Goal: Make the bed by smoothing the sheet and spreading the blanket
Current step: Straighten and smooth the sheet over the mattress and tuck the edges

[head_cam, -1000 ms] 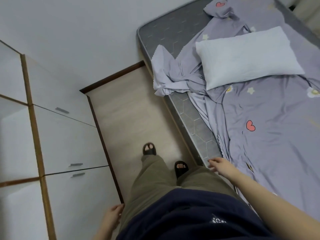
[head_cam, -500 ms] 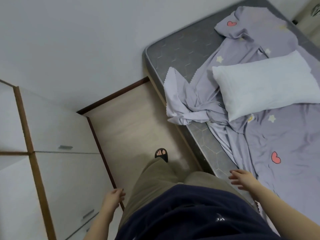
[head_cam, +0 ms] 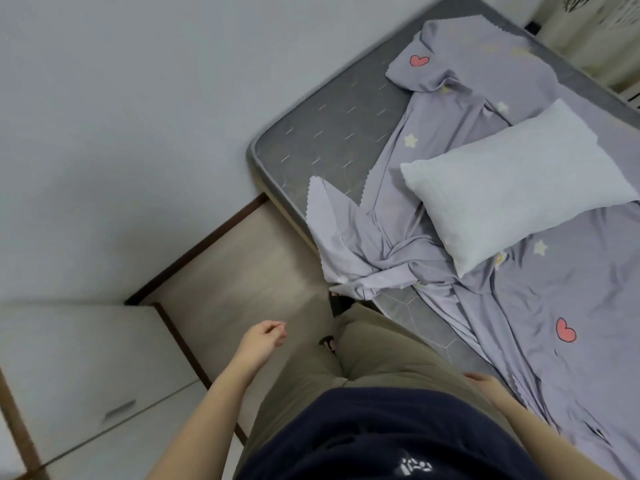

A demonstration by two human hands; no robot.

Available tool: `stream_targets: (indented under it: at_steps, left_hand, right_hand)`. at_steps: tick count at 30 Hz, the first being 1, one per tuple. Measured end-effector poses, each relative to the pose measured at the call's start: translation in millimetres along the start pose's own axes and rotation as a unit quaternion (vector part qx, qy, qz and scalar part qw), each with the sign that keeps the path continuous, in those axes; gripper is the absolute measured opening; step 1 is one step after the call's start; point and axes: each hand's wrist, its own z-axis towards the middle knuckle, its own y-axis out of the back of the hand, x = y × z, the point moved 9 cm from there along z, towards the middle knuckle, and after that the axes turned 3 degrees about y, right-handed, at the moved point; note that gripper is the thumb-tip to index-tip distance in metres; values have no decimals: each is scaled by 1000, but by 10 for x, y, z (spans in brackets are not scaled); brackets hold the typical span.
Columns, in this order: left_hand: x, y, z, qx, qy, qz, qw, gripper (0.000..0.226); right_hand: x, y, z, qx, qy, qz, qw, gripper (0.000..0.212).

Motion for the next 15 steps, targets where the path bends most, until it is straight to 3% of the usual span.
stream_targets:
  at_steps: [7,15]
  left_hand:
    - [-782,200,364,18,-2,98,995,28]
    - [-1702,19,864,53,-30,193,979,25]
  right_hand:
    - [1074,29,503,11,8,41,999,32]
    - [2284,-16,1165,20,148,-62,987,44]
